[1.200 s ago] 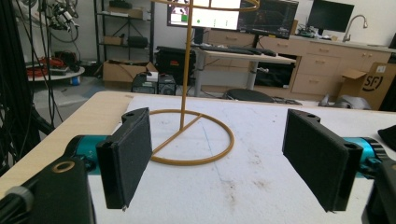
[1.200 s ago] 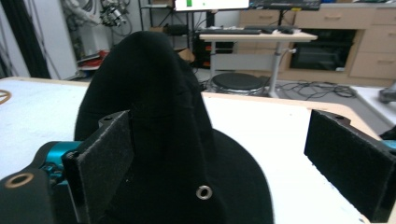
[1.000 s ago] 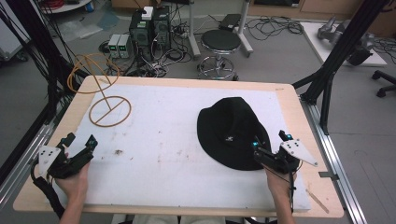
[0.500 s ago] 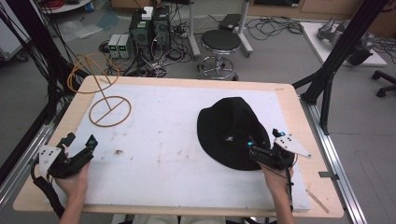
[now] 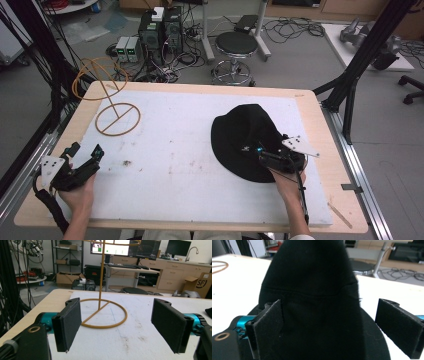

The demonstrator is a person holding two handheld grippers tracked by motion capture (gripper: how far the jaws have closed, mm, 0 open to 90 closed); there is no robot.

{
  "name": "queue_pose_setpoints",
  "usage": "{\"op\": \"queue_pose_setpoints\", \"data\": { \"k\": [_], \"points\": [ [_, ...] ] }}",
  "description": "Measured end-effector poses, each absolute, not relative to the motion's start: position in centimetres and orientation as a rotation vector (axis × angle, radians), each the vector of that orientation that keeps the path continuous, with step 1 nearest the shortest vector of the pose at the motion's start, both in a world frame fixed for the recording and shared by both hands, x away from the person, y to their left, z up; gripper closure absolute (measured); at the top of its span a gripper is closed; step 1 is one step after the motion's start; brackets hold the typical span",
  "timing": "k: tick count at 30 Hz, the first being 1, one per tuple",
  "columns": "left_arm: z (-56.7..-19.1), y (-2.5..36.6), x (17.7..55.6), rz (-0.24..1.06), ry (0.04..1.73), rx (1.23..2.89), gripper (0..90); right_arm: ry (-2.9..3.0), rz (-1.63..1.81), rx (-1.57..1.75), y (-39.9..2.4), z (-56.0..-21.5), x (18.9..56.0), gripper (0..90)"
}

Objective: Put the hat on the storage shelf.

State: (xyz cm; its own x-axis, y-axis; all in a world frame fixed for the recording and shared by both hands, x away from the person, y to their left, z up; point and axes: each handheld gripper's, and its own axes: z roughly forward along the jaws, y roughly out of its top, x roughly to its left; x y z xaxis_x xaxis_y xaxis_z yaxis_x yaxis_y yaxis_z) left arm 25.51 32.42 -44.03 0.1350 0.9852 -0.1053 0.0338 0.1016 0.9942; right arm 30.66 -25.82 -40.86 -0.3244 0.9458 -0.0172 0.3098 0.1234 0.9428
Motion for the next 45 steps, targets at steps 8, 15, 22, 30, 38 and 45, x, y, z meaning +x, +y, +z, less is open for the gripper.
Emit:
{"op": "queue_pose_setpoints", "data": {
  "k": [8,15,22,30,38,45],
  "points": [
    [-44.0,32.3,25.5,1.019,1.172,1.22,24.4,1.72,1.188,1.286,-26.0,-41.3,31.4,7.8],
    [-44.0,32.3,25.5,1.017,1.171,1.22,24.6,1.675,1.18,1.272,-26.1,-41.3,31.0,28.2],
    [-44.0,32.2,25.5,1.018,1.166,1.226,24.6,1.69,1.171,1.31,-26.3,-41.0,31.1,88.2],
    [-44.0,32.3,25.5,1.018,1.166,1.224,24.7,1.696,1.27,1.342,-27.1,-41.1,31.1,88.2],
    [-44.0,32.3,25.5,1.017,1.167,1.225,24.7,1.67,1.282,1.334,-26.9,-41.1,30.8,88.0],
    [-44.0,32.3,25.6,1.014,1.168,1.219,24.7,1.627,1.313,1.336,-26.9,-41.1,30.3,88.0]
  ]
}}
